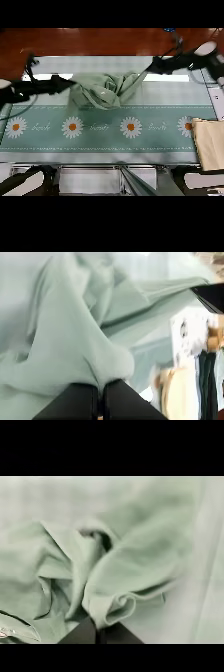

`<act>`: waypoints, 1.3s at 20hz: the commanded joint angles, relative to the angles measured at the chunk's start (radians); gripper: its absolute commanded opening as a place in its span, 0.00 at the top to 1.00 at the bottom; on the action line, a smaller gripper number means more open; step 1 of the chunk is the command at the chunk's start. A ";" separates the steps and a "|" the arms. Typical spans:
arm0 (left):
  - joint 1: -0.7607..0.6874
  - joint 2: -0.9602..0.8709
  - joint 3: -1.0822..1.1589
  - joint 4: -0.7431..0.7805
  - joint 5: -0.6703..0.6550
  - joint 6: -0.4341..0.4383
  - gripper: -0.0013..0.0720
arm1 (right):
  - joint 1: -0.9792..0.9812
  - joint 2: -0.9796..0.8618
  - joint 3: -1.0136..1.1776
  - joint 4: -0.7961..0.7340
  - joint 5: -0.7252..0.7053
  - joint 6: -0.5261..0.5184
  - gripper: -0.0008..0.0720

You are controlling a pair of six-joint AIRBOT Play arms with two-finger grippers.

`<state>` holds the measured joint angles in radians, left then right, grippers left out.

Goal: Fold the shirts.

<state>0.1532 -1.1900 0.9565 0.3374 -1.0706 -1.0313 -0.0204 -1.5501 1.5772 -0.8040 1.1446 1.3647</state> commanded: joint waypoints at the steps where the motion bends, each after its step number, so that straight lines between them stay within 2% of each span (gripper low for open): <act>1: 0.060 0.019 0.299 0.006 -0.066 -0.099 0.95 | -0.050 0.134 0.295 -0.135 0.066 0.043 0.96; 4: 0.081 0.026 0.591 0.007 -0.120 -0.151 0.95 | -0.078 0.271 0.479 -0.230 0.075 0.049 0.96; 6: 0.107 0.030 0.763 0.013 -0.155 -0.196 0.96 | -0.109 0.394 0.497 -0.268 0.057 0.048 0.96; 9: 0.159 0.060 0.966 0.144 -0.249 -0.285 0.95 | -0.156 0.572 0.497 -0.381 0.068 0.048 0.96; 14: 0.160 0.214 0.983 0.420 -0.500 -0.330 0.96 | -0.163 0.790 0.494 -0.550 0.168 0.077 0.96; 17: 0.115 0.355 0.797 0.571 -0.546 -0.379 0.95 | -0.163 0.874 0.420 -0.587 0.220 0.101 0.96; 19: 0.085 0.474 0.566 0.572 -0.546 -0.380 0.96 | -0.163 0.916 0.317 -0.589 0.281 0.114 0.96; 24: 0.022 0.717 -0.143 0.568 -0.502 -0.414 0.96 | -0.163 0.938 -0.061 -0.423 0.264 0.092 0.96; 26: 0.014 0.753 -0.388 0.559 -0.417 -0.414 0.95 | -0.163 0.882 -0.192 -0.350 0.212 0.049 0.96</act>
<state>0.1886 -0.5255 0.9146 0.8978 -1.5600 -1.4311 -0.1829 -0.6395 1.5669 -1.2606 1.3998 1.4574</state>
